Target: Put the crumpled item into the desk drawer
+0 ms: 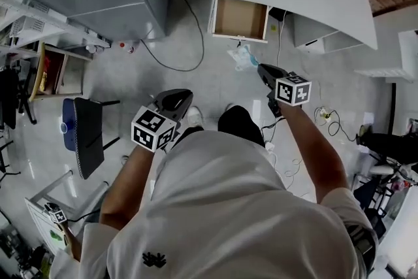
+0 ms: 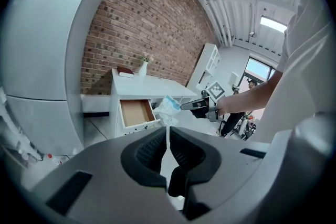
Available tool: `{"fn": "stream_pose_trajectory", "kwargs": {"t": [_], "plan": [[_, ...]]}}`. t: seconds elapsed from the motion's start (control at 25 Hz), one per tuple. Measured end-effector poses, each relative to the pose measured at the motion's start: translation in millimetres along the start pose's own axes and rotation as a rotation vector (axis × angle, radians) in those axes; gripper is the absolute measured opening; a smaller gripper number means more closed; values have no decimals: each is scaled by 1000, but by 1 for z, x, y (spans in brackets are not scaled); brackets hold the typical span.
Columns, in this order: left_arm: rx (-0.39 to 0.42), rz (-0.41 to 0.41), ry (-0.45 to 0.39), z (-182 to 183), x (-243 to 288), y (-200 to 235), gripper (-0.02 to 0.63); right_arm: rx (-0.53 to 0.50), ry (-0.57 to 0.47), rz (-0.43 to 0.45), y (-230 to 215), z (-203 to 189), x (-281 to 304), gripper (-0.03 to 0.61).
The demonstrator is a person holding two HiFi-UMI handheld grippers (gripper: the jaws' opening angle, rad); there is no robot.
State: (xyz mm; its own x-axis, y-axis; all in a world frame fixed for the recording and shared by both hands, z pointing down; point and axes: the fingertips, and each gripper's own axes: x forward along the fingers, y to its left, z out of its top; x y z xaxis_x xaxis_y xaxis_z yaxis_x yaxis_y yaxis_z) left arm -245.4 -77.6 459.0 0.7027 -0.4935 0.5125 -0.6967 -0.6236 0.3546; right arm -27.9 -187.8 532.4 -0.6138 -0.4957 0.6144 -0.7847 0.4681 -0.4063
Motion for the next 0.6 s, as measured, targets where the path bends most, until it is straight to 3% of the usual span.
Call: {"fn": "stream_pose_trajectory", "kwargs": {"t": [0.24,0.6], "plan": [[-36,40,-3,36,48,32,37,42,14,-5,-82,48,73,28],[-91,105,40,97,146,70,37,19,189,-17,-228,68,199,29]]}}
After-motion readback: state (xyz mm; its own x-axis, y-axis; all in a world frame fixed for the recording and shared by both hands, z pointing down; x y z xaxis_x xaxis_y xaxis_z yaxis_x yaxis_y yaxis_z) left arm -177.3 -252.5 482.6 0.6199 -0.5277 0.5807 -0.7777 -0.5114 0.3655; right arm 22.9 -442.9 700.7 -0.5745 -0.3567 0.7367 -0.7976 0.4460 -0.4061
